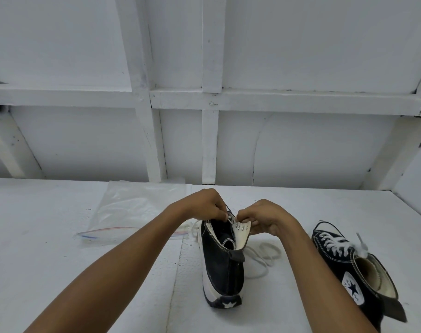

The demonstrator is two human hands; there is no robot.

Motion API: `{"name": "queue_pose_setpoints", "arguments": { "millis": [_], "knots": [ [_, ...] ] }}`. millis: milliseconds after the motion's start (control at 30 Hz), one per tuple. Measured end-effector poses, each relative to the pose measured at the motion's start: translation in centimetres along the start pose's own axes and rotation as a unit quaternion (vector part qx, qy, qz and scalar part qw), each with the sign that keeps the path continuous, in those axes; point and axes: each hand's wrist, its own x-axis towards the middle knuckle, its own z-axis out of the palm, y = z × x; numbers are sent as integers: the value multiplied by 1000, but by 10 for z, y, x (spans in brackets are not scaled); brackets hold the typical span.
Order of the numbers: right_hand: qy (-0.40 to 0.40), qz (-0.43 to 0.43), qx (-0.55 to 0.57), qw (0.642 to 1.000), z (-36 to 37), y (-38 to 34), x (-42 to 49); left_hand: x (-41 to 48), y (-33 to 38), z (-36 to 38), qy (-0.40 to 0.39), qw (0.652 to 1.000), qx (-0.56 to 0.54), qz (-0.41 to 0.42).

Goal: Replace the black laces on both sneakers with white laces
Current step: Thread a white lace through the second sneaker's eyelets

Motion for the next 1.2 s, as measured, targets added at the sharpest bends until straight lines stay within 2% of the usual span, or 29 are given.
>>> {"name": "queue_pose_setpoints", "arguments": {
  "millis": [133, 500, 633, 733, 767, 833, 867, 900, 933, 1000, 1067, 1100, 1133, 1200],
  "knots": [
    [-5, 1, 0, 1000, -1, 0, 2, 1, 0, 0, 11, 1000, -16, -7],
    [-43, 8, 5, 999, -3, 14, 13, 5, 4, 5, -23, 999, 22, 6],
    [-11, -18, 16, 1000, -5, 19, 14, 6, 6, 4, -38, 999, 22, 17],
    [42, -29, 154, 987, -12, 19, 20, 4, 0, -7, -9, 999, -40, 8],
    [47, -31, 240, 969, -15, 19, 23, 3, -3, -13, -3, 997, -76, 0],
    [38, -32, 409, 911, -21, 18, 27, -1, -11, -23, -5, 990, -138, -18],
    [40, -31, 443, 895, -23, 19, 29, -3, -15, -28, -7, 987, -159, -26],
    [45, -28, 432, 900, -24, 20, 30, -4, -19, -33, -10, 985, -172, -34],
    [49, -25, 372, 926, -25, 22, 31, -6, -22, -38, -11, 984, -175, -43],
    [27, -17, 159, 987, -26, 25, 31, -8, -25, -46, -9, 984, -165, -61],
    [-35, -4, -42, 999, -25, 25, 28, -11, -27, -52, -3, 985, -158, -73],
    [-66, -3, -95, 993, -24, 25, 25, -12, -28, -55, 0, 985, -157, -75],
    [-88, -9, -111, 990, -22, 24, 23, -13, -29, -58, 4, 984, -160, -75],
    [-90, -38, -49, 994, -20, 21, 23, -15, -29, -62, 16, 983, -170, -71]
  ]
}}
